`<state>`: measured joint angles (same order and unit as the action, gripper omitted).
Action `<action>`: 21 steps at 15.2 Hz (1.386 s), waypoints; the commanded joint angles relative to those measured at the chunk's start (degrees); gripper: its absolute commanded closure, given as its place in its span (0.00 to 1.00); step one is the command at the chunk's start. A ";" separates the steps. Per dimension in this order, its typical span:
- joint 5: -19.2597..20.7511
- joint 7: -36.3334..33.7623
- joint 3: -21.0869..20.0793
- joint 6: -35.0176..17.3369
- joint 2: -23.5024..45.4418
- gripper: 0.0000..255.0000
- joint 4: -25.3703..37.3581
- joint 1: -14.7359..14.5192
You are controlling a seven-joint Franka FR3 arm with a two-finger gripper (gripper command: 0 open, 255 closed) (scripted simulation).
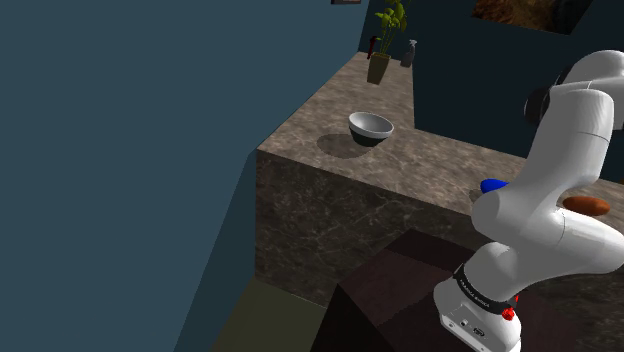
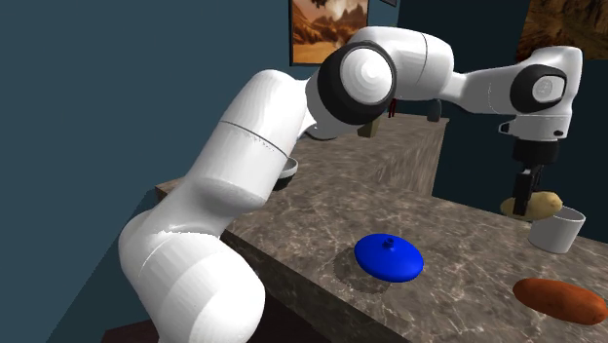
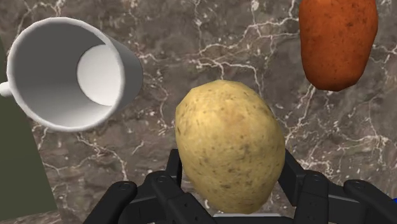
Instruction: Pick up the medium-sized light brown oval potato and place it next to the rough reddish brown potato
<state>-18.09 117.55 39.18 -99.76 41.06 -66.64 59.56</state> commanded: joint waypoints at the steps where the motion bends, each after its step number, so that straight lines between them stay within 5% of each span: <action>1: -0.06 0.09 -0.03 -1.68 -0.05 1.00 -1.83 -0.47; 21: -1.94 0.81 -1.44 -12.02 3.02 1.00 -9.82 -1.41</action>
<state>-20.01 118.35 37.76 -111.74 44.06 -76.45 58.14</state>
